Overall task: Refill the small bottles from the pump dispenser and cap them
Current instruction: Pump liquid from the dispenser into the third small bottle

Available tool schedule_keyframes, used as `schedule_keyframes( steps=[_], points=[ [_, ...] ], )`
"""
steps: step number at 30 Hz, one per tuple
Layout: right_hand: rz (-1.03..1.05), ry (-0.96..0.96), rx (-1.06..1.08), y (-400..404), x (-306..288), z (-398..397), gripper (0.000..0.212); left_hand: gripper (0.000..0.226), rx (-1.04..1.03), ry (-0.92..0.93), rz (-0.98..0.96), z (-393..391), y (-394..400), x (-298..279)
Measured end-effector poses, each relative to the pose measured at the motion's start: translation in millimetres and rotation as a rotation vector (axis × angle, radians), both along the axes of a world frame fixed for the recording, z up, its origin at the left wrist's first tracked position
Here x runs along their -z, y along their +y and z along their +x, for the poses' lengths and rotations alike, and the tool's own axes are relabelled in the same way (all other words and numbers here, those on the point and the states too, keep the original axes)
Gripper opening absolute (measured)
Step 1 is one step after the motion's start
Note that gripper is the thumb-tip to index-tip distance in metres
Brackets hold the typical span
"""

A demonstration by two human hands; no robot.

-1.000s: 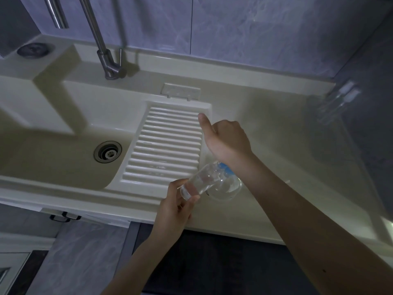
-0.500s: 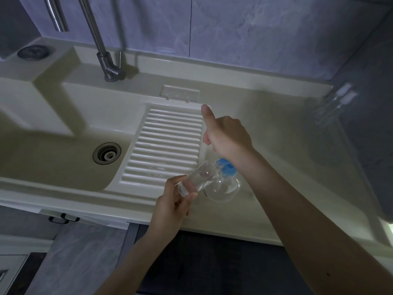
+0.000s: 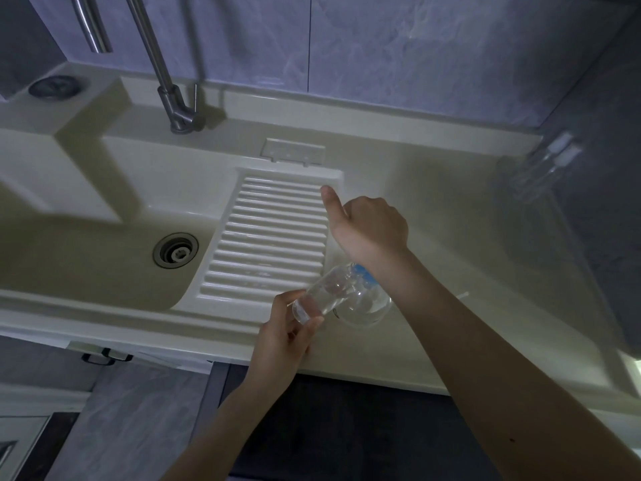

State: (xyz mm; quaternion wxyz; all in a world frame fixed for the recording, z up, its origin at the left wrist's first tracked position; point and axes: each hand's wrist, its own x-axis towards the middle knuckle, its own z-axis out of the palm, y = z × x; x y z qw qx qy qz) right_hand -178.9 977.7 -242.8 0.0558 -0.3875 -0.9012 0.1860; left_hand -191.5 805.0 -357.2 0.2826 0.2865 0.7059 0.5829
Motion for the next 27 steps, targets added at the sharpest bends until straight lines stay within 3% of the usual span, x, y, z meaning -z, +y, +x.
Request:
schedule_keyframes(
  steps=[13, 27],
  points=[
    [0.017, 0.051, -0.007, 2, -16, 0, 0.068, 0.030, 0.017, -0.003, 0.106, 0, 2, -10],
    [0.022, 0.002, 0.015, -1, -4, 1, 0.070, 0.029, -0.005, -0.061, 0.051, 1, 0, -3]
  ],
)
